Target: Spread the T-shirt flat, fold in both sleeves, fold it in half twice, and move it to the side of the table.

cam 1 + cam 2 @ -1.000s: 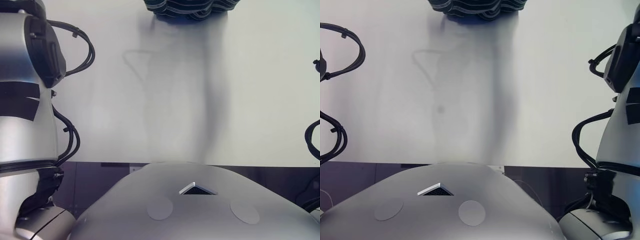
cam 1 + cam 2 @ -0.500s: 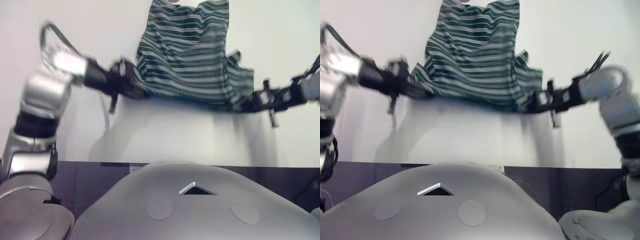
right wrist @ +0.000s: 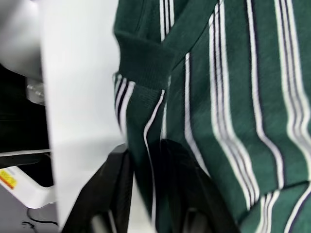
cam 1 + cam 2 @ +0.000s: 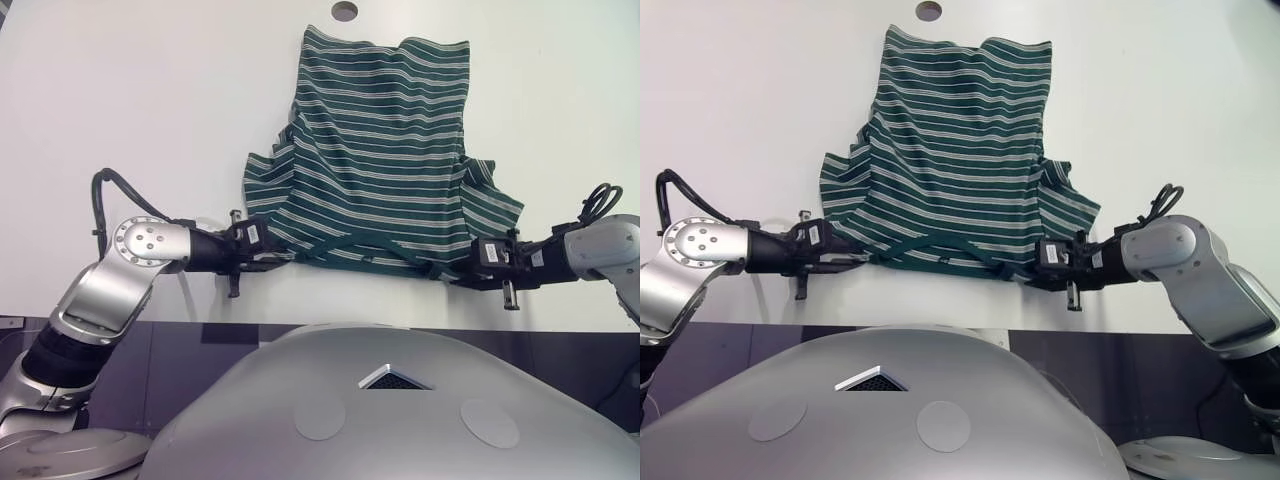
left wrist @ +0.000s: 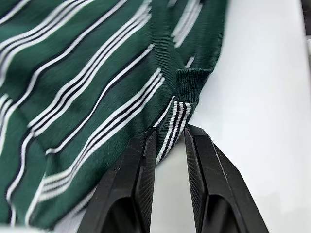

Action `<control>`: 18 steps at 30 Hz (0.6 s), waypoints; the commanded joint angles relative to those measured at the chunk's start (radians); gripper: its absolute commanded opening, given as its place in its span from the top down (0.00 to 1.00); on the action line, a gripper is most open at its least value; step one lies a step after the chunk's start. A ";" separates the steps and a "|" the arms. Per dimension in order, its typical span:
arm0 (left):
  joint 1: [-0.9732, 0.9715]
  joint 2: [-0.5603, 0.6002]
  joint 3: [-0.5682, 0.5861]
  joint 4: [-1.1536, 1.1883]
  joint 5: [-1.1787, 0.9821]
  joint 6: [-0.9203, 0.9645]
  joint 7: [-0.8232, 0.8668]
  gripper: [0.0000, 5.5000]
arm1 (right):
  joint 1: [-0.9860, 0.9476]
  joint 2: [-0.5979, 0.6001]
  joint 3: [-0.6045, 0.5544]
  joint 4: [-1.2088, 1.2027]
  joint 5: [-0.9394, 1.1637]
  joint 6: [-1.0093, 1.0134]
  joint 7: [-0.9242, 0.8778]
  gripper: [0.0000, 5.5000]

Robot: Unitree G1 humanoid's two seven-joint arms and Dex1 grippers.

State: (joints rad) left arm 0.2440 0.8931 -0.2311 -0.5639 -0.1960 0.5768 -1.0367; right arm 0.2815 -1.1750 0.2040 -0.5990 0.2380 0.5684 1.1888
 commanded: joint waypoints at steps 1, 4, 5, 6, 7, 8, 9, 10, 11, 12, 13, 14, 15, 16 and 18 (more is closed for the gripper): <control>0.055 0.026 0.126 -0.076 -0.064 0.047 0.031 0.82 | -0.055 -0.050 -0.122 0.005 0.069 0.045 0.028 0.81; 0.083 0.002 0.246 -0.106 -0.182 0.094 0.031 0.82 | -0.052 -0.065 -0.204 0.100 0.098 -0.002 0.072 0.81; 0.080 0.001 0.279 -0.089 -0.210 0.107 0.030 0.82 | -0.046 -0.045 -0.223 0.112 0.112 -0.008 0.067 0.81; 0.054 -0.014 0.311 -0.046 -0.232 0.139 0.052 0.82 | -0.066 0.001 -0.242 0.122 0.145 0.007 0.042 0.81; 0.019 -0.034 0.339 0.006 -0.259 0.183 0.081 0.82 | -0.098 0.055 -0.261 0.134 0.187 0.031 0.009 0.81; -0.019 -0.061 0.367 0.069 -0.297 0.219 0.097 0.82 | -0.114 0.116 -0.277 0.132 0.227 0.052 -0.035 0.81; -0.052 -0.098 0.399 0.127 -0.362 0.272 0.106 0.82 | -0.128 0.179 -0.284 0.140 0.250 0.058 -0.083 0.81; -0.078 -0.123 0.421 0.180 -0.409 0.311 0.109 0.82 | -0.135 0.236 -0.283 0.143 0.259 0.063 -0.136 0.81; -0.120 -0.162 0.430 0.249 -0.425 0.361 0.151 0.82 | -0.165 0.325 -0.279 0.180 0.246 0.062 -0.232 0.81; -0.158 -0.190 0.434 0.305 -0.432 0.401 0.191 0.82 | -0.193 0.399 -0.278 0.209 0.240 0.068 -0.314 0.81; -0.200 -0.204 0.432 0.366 -0.432 0.421 0.213 0.82 | -0.211 0.465 -0.275 0.215 0.237 0.078 -0.391 0.81; -0.247 -0.228 0.440 0.432 -0.445 0.450 0.232 0.82 | -0.227 0.523 -0.266 0.221 0.235 0.086 -0.453 0.81; -0.289 -0.237 0.438 0.493 -0.452 0.463 0.231 0.82 | -0.232 0.566 -0.252 0.216 0.234 0.092 -0.494 0.81; -0.329 -0.244 0.415 0.553 -0.428 0.453 0.242 0.82 | -0.234 0.598 -0.234 0.216 0.223 0.090 -0.525 0.81; -0.403 -0.239 0.359 0.647 -0.391 0.431 0.221 0.82 | -0.242 0.652 -0.208 0.252 0.193 0.069 -0.577 0.81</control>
State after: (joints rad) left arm -0.0948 0.6489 0.1696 0.0165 -0.6184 1.0188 -0.8068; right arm 0.0528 -0.5584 -0.0234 -0.3758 0.4636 0.6465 0.6556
